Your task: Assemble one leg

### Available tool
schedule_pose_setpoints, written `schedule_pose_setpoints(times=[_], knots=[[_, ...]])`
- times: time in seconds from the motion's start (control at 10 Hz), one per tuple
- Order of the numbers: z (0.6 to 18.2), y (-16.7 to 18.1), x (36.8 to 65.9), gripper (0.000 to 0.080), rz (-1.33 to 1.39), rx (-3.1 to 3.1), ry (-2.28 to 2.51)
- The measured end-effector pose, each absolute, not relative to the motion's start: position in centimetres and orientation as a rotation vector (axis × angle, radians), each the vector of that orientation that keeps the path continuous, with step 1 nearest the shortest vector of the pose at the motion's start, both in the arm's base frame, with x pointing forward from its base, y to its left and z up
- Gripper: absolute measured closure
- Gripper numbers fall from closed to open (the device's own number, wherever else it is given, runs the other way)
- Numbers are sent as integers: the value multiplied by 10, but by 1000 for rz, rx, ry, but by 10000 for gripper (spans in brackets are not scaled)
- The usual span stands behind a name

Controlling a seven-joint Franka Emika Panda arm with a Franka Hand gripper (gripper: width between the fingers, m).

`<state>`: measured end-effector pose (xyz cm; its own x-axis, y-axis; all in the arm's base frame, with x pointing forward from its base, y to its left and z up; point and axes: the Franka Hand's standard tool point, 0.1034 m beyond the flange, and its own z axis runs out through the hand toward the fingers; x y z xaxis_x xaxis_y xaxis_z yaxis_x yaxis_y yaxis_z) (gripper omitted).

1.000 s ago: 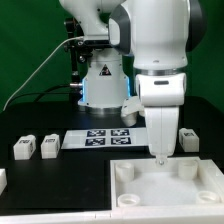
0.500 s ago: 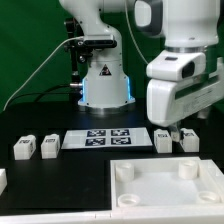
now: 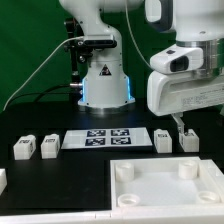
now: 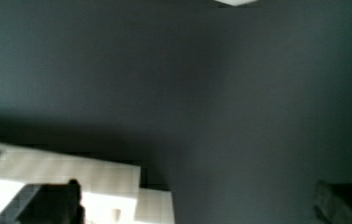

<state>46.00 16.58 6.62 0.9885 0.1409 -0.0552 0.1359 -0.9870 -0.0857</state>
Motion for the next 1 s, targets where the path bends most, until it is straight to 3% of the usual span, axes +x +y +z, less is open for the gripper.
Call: schedule_pose_setpoints(times=[0.2, 0.4, 1.0], knots=[[53, 161, 446, 151, 237, -3029, -110], [57, 161, 431, 151, 611, -2990, -46], [52, 170, 425, 151, 1335, -2801, -97]])
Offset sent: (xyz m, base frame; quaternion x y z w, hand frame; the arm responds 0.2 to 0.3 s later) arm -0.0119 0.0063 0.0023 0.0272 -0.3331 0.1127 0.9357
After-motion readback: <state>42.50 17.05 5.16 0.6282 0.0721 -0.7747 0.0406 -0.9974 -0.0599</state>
